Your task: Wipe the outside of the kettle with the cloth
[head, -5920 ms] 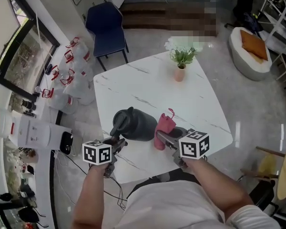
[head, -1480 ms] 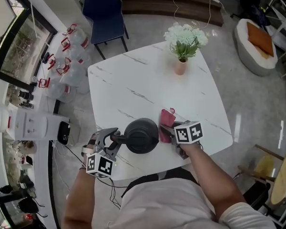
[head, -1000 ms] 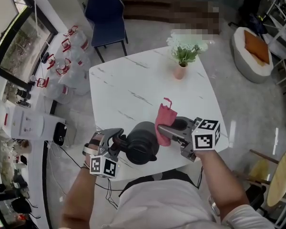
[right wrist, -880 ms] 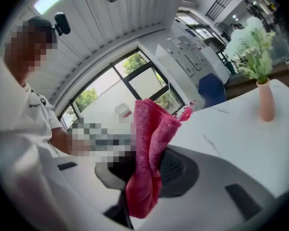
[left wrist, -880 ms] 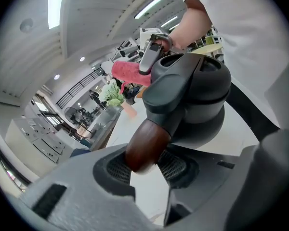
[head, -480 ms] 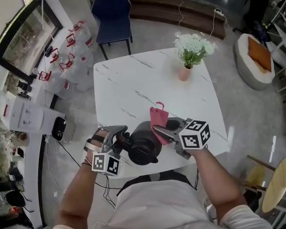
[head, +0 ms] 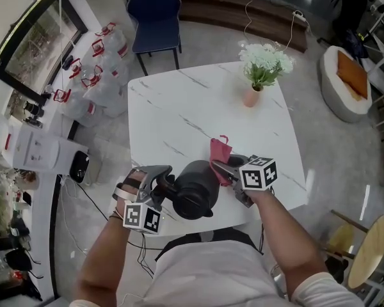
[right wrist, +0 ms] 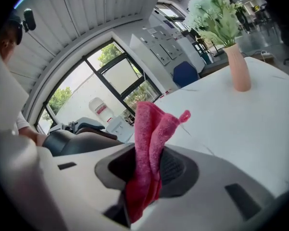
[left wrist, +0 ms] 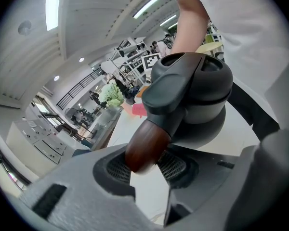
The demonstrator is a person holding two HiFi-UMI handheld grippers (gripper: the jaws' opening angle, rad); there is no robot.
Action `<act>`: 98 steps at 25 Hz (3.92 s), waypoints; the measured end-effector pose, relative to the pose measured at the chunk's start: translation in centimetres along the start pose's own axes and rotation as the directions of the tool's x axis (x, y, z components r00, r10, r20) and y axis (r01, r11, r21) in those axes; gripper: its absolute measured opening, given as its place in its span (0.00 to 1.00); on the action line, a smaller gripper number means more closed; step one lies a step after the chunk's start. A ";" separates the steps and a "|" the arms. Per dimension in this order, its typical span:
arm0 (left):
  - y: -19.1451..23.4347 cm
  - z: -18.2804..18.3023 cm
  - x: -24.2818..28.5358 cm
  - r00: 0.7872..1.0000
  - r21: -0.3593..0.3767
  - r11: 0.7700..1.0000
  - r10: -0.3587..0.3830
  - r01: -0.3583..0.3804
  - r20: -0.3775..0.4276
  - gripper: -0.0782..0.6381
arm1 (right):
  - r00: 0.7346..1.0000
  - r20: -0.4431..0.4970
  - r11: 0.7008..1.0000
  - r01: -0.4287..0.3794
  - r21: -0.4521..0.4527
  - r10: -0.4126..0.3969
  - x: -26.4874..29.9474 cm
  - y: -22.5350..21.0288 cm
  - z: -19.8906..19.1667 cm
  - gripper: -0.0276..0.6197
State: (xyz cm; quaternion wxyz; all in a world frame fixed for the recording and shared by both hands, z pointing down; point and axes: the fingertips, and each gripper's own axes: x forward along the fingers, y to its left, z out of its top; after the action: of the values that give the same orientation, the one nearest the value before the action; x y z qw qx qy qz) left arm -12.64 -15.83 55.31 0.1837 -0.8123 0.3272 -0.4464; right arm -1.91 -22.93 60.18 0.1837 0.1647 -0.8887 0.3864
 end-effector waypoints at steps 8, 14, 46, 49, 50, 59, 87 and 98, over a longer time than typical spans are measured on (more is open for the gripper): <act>0.1 -0.1 -0.1 1.000 -0.008 1.000 0.002 -0.002 -0.003 0.31 | 0.997 -0.052 0.998 0.054 0.019 -0.053 1.4 -2.6 -1.0 0.23; -0.2 -0.3 0.0 1.000 -0.012 1.000 -0.002 0.002 -0.007 0.31 | 0.990 -0.095 0.994 0.106 0.030 -0.103 1.7 -4.4 -2.3 0.23; -0.2 0.6 0.2 1.000 0.068 0.998 0.004 -0.003 -0.010 0.31 | 0.934 -0.335 0.912 -0.237 -0.334 0.120 3.6 13.4 4.3 0.24; 0.0 0.9 0.2 1.000 0.103 0.995 0.013 -0.013 -0.003 0.31 | 0.910 -0.393 0.908 -0.269 -0.320 0.130 4.4 12.8 3.7 0.24; 0.0 1.0 0.2 1.000 0.109 0.994 0.016 -0.015 -0.001 0.31 | 0.901 -0.411 0.909 -0.283 -0.306 0.142 4.6 12.6 3.5 0.24; -0.3 1.0 -0.1 1.000 0.077 0.997 0.015 -0.013 -0.027 0.31 | 0.821 -0.522 0.933 -0.339 -0.121 0.230 7.6 8.9 1.6 0.24; 0.2 -1.9 0.5 0.995 -0.124 0.992 -0.009 -0.004 -0.102 0.31 | 0.994 0.063 0.991 0.095 -0.091 -0.089 2.8 -1.0 7.9 0.23; 0.4 -2.6 3.1 0.980 -0.178 0.969 -0.187 0.173 -0.066 0.32 | 0.950 0.255 0.984 0.170 0.055 -0.179 -9.3 3.8 2.8 0.23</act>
State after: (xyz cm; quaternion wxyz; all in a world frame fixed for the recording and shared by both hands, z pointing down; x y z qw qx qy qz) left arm -13.82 -18.30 58.34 0.0582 -0.8323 0.2968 -0.4645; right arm 4.02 -21.15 51.77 0.0967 0.2946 -0.8808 0.3579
